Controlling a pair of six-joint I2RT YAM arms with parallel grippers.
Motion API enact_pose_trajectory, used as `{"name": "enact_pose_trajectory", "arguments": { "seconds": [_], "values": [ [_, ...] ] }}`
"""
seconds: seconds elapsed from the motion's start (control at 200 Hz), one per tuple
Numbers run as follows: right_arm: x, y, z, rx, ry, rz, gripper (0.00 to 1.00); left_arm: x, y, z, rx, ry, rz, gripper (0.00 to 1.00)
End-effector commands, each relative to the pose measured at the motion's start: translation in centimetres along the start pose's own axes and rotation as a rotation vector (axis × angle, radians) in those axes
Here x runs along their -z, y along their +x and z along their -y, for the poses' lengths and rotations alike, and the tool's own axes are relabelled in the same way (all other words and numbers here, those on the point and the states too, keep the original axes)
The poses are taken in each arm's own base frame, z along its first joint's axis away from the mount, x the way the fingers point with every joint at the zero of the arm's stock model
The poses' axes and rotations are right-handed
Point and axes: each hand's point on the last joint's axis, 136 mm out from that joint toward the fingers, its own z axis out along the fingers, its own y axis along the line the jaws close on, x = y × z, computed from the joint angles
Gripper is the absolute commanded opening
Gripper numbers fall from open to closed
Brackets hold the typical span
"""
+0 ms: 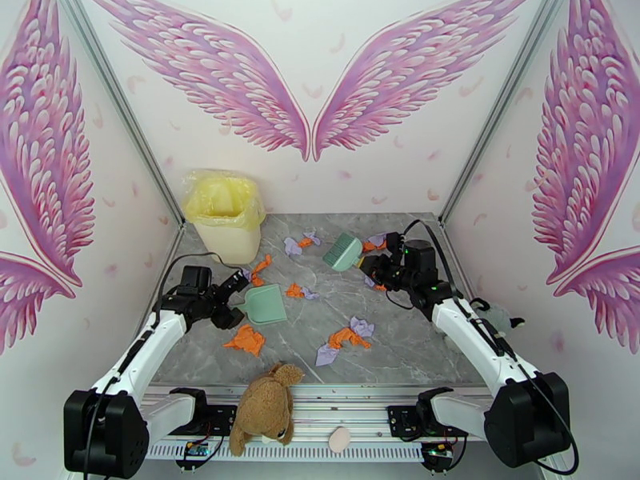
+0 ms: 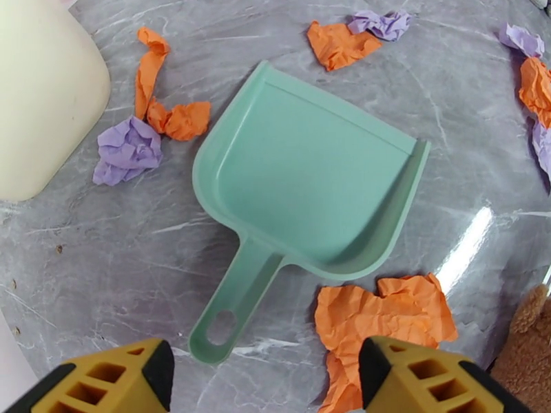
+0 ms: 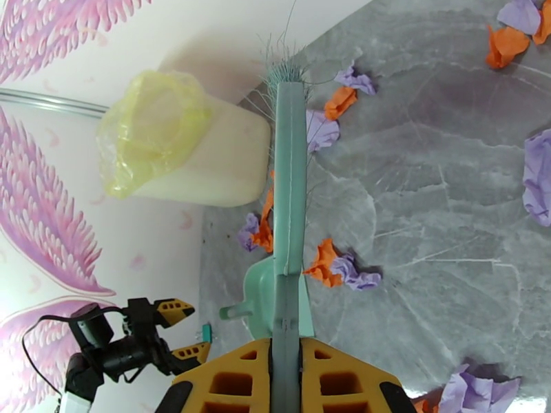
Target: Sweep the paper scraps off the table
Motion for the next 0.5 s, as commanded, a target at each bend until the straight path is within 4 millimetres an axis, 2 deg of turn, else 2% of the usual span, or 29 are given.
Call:
{"name": "enact_pose_trajectory", "arguments": {
  "seconds": [0.0,0.1,0.335,0.495],
  "values": [
    [0.6,-0.7,-1.7,0.027,-0.055,0.014,0.09,-0.9,0.2,0.6,-0.01,0.032,0.037,0.79],
    [0.4,-0.4,-1.4,0.024,-0.058,0.008,0.09,-1.9,0.6,0.6,0.002,0.055,0.021,0.79],
    [0.1,0.0,-1.0,0.018,-0.066,-0.002,0.09,-3.1,1.0,-0.8,0.019,0.055,0.017,0.78],
    [-0.3,0.2,-0.6,0.011,-0.066,-0.01,0.09,-3.7,1.6,-1.0,-0.004,0.065,-0.026,0.78]
  ]
}}
